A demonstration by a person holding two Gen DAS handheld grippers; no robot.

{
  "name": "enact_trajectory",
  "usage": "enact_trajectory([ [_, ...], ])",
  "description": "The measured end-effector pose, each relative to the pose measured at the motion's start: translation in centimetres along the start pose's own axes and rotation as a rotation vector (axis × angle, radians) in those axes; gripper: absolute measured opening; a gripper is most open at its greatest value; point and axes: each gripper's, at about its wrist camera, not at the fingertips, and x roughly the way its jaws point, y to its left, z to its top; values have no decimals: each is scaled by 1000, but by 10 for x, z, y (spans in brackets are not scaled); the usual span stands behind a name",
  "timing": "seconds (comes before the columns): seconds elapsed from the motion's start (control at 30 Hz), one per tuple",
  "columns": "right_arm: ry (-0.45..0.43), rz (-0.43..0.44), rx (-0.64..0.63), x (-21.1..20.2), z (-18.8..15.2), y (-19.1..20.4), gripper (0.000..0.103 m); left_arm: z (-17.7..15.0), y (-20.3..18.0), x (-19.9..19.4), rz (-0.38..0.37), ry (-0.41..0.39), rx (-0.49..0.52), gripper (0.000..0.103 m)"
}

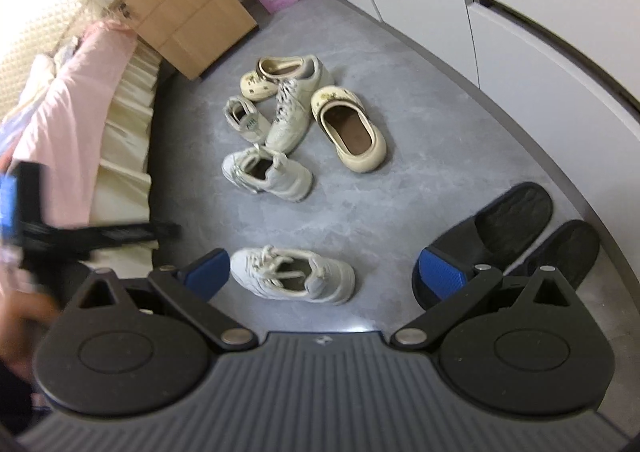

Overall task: Organize scattered shoes
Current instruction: 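Lift the white sneaker with the left tool, set it down and open, then grasp the set-down white sneaker by its collar with the right tool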

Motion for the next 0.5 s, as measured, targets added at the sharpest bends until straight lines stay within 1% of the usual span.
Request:
enact_trajectory([
  [0.1, 20, 0, -42, 8, -6, 13, 103, 5, 5, -20, -16, -54, -31, 102],
  [0.17, 34, 8, -68, 14, -11, 23, 103, 9, 9, -34, -27, -90, -52, 103],
  [0.23, 44, -4, -52, 37, -18, 24, 103, 12, 13, -46, -38, -124, -72, 103],
  [0.37, 62, -29, -14, 83, -32, 26, 102, 16, 26, -52, -63, -123, -109, 103],
  [0.43, 72, -42, 4, 106, -40, 27, 98, 19, 36, -52, -53, -134, -132, 103],
  [0.5, 81, -54, 23, 129, -47, 28, 97, 21, 45, -52, -42, -144, -154, 103],
])
